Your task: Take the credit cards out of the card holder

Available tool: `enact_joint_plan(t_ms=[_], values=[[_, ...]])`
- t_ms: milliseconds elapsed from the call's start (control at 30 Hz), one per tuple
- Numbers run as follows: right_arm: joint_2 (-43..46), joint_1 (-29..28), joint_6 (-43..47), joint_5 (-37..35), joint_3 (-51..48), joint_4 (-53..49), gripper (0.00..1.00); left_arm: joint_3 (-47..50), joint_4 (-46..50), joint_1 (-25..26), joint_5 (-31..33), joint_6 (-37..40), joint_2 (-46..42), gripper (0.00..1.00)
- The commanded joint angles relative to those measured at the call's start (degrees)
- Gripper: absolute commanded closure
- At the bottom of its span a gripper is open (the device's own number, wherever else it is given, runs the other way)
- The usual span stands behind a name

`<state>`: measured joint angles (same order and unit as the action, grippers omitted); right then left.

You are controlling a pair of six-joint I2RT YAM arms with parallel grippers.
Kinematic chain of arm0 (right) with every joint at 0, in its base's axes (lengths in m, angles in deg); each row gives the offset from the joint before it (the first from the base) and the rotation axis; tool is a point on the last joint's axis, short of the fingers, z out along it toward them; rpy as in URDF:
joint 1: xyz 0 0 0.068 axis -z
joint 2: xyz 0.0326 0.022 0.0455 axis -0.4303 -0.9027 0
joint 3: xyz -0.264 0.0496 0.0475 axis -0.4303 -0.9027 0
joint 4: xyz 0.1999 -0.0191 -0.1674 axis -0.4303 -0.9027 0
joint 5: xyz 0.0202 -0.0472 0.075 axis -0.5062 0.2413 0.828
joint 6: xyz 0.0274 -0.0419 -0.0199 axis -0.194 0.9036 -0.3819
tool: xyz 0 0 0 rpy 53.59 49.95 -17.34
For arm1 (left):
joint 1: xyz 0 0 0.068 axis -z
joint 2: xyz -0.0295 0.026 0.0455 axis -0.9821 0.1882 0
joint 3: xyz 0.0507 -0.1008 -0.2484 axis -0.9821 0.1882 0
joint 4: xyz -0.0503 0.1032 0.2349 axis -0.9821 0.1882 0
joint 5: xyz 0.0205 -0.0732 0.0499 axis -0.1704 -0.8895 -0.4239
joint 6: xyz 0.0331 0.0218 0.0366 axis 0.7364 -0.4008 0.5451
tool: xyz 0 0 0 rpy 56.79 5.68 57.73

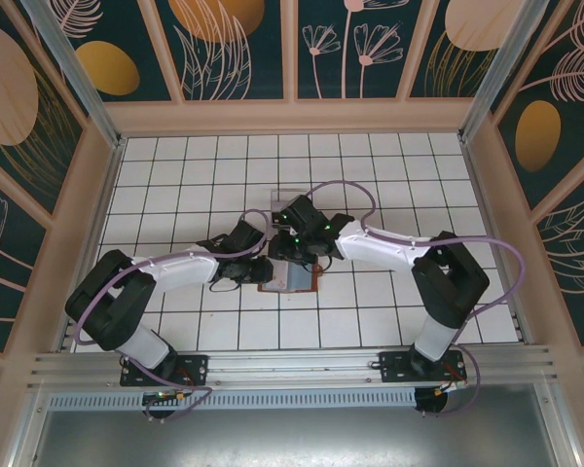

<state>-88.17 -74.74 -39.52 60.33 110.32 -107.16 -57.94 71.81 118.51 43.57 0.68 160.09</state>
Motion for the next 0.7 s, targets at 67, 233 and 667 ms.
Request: enact_joint_plan(t_ms=[67, 233, 667], values=[[-3.33, 0.57, -1.81, 4.49, -2.64, 6.75, 0.6, 1.48, 0.83, 0.37, 0.09, -0.8, -0.05, 0.72], [-4.71, 1.01, -2.03, 5.29, -4.41, 8.78, 0.6, 1.74, 0.84, 0.34, 0.2, -0.84, -0.15, 0.72], [-4.42, 1.38, -1.51, 6.3, -8.44, 8.96, 0.6, 1.83, 1.06, 0.35, 0.44, -1.13, -0.33, 0.71]])
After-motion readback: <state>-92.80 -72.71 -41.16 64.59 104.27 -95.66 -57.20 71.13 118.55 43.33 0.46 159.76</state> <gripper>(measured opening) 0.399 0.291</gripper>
